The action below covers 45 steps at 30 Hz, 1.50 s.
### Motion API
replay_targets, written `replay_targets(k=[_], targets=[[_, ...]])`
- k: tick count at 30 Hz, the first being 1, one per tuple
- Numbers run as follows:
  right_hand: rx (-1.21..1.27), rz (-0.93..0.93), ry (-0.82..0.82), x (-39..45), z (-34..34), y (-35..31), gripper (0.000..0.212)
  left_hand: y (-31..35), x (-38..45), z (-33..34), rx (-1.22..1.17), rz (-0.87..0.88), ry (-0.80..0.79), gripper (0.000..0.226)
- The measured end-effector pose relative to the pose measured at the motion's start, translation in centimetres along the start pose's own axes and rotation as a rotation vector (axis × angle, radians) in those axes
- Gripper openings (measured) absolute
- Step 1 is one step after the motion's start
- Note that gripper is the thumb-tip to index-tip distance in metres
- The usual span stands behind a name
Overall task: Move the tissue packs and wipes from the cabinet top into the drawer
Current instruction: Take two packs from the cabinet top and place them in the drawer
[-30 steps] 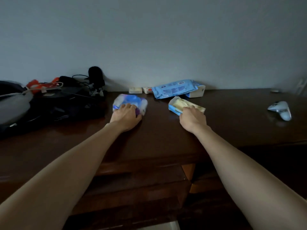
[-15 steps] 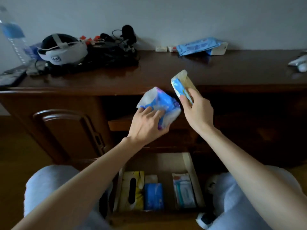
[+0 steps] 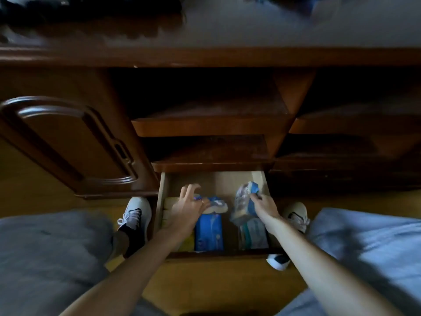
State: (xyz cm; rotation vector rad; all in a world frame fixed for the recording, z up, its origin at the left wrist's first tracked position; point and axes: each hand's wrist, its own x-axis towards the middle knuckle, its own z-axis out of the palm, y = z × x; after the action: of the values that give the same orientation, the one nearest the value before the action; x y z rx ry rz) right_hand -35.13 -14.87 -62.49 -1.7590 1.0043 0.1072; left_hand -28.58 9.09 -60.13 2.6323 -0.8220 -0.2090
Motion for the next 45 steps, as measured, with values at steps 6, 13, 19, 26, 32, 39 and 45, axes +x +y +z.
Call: replay_targets(k=[6, 13, 19, 26, 32, 39, 45], targets=[[-0.009, -0.023, -0.209, 0.2, 3.7, 3.3, 0.030, 3.0, 0.2, 3.5, -0.868, -0.379, -0.117, 0.058], [0.263, 0.060, -0.234, 0.2, 3.5, 3.5, 0.055, 4.7, 0.8, 5.6, -0.826, -0.188, 0.093, 0.015], [0.217, -0.079, -0.335, -0.6, 3.7, 2.8, 0.058, 5.6, 1.6, 4.3, -1.128, -0.667, 0.242, 0.062], [0.022, -0.234, -0.328, -0.5, 3.6, 2.1, 0.054, 3.1, 2.4, 2.5, -1.721, -0.931, -0.172, 0.028], [-0.128, -0.244, -0.301, -0.1, 3.0, 1.3, 0.037, 1.4, 2.6, 3.4, -1.123, -0.928, -0.047, 0.048], [-0.069, -0.343, -0.135, -2.0, 2.5, -0.4, 0.051, 2.2, 2.0, 3.4, -0.674, -0.393, 0.100, 0.079], [0.050, -0.344, -0.380, -4.4, 5.0, 0.7, 0.051, 4.5, 1.3, 3.1, -1.467, -0.489, -0.085, 0.042]])
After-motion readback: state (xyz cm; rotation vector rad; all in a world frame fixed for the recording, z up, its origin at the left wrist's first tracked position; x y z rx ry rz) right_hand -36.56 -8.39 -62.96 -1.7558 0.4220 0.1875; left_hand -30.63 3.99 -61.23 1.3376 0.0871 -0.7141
